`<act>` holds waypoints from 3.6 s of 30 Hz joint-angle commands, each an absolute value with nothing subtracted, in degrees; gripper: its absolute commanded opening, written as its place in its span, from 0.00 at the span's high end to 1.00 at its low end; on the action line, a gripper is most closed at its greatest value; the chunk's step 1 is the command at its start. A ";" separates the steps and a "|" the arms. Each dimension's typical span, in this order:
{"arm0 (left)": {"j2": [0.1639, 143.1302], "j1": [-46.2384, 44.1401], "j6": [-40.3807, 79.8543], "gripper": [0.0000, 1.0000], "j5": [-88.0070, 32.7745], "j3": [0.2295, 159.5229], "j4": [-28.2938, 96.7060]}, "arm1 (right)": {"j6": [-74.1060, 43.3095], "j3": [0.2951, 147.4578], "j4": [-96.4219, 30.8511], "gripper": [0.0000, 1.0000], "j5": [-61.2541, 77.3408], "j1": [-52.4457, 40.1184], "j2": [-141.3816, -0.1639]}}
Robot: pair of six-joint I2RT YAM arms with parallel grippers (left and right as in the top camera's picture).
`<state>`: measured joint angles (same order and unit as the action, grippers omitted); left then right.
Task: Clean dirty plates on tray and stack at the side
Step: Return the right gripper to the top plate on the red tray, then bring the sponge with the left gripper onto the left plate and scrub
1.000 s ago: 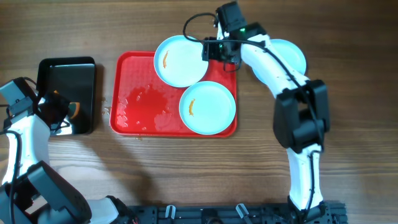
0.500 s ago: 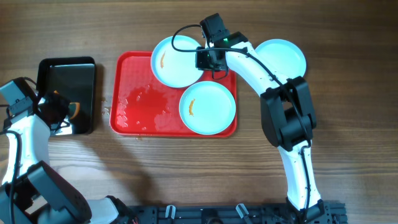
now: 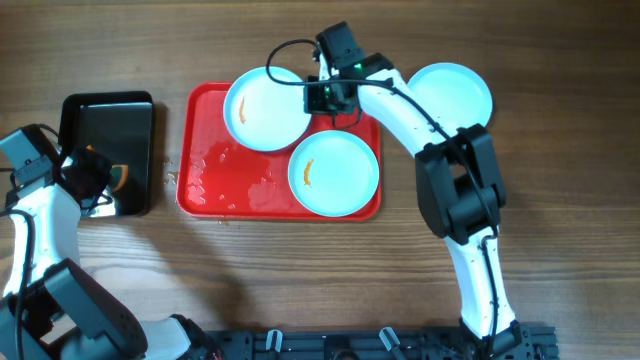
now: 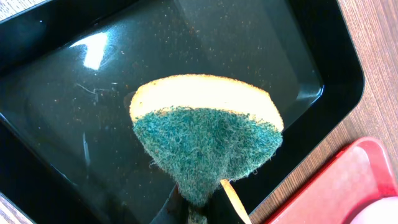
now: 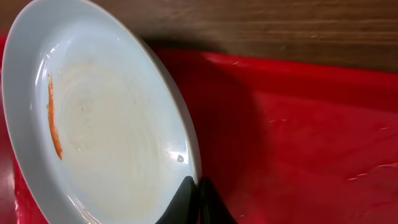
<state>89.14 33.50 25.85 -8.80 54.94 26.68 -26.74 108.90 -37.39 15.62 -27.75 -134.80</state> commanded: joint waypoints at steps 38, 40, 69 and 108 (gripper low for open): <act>89.03 6.76 19.68 0.96 -15.90 55.40 28.95 | -28.45 109.84 -47.90 0.96 1.83 -40.23 -136.07; 90.17 5.32 19.70 0.96 -15.94 55.40 28.69 | -28.40 109.82 -47.94 0.96 1.83 -40.14 -136.07; 100.31 -2.74 19.70 0.96 -15.07 55.40 25.19 | -25.58 109.82 -47.68 0.96 1.89 -39.94 -136.07; 96.88 -2.79 16.71 0.96 -15.46 56.25 24.45 | -25.63 109.82 -46.81 0.96 1.89 -39.90 -136.07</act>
<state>93.56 -2.74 18.06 -13.17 55.53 25.30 -26.72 109.23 -47.07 3.95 -40.38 -134.82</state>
